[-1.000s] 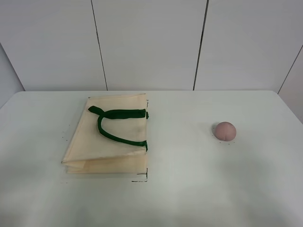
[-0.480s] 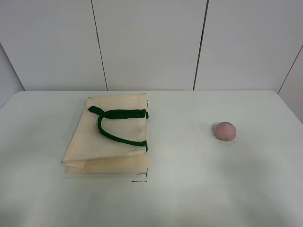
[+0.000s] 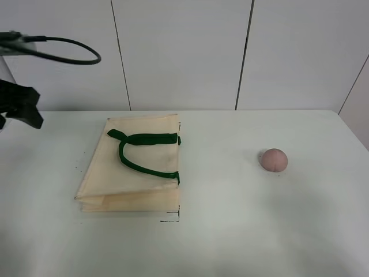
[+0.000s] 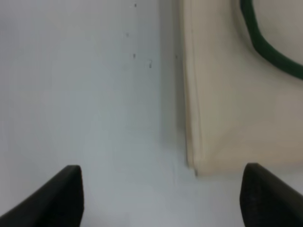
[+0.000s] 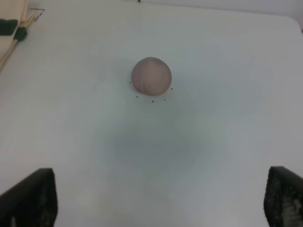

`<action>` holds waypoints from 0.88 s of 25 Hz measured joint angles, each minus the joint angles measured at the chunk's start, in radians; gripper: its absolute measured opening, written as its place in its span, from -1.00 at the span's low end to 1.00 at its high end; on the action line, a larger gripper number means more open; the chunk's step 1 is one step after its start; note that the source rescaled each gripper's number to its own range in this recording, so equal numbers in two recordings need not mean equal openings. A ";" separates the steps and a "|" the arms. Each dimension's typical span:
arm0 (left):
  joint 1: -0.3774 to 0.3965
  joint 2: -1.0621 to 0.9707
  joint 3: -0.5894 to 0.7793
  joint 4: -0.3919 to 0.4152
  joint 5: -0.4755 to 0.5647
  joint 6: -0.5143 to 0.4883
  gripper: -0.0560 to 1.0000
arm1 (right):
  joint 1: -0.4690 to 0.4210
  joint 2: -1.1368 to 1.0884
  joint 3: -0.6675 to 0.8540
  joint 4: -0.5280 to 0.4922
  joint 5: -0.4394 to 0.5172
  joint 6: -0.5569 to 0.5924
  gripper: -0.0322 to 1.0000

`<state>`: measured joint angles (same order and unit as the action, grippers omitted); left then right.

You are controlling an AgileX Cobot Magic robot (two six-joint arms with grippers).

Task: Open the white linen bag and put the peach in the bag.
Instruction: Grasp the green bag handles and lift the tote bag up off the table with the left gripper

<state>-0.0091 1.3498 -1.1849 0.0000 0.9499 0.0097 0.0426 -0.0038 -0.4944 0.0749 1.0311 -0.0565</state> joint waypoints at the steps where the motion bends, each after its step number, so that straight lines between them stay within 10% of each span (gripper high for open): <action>1: 0.000 0.079 -0.050 0.000 0.000 -0.010 0.96 | 0.000 0.000 0.000 0.000 0.000 0.000 1.00; 9: -0.058 0.571 -0.405 0.000 0.036 -0.143 0.96 | 0.000 0.000 0.000 0.000 0.000 0.000 1.00; 22: -0.236 0.803 -0.518 -0.006 -0.042 -0.297 0.96 | 0.000 0.000 0.000 0.001 0.000 0.000 1.00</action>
<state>-0.2451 2.1533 -1.7029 -0.0056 0.9076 -0.2877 0.0426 -0.0038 -0.4944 0.0761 1.0311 -0.0565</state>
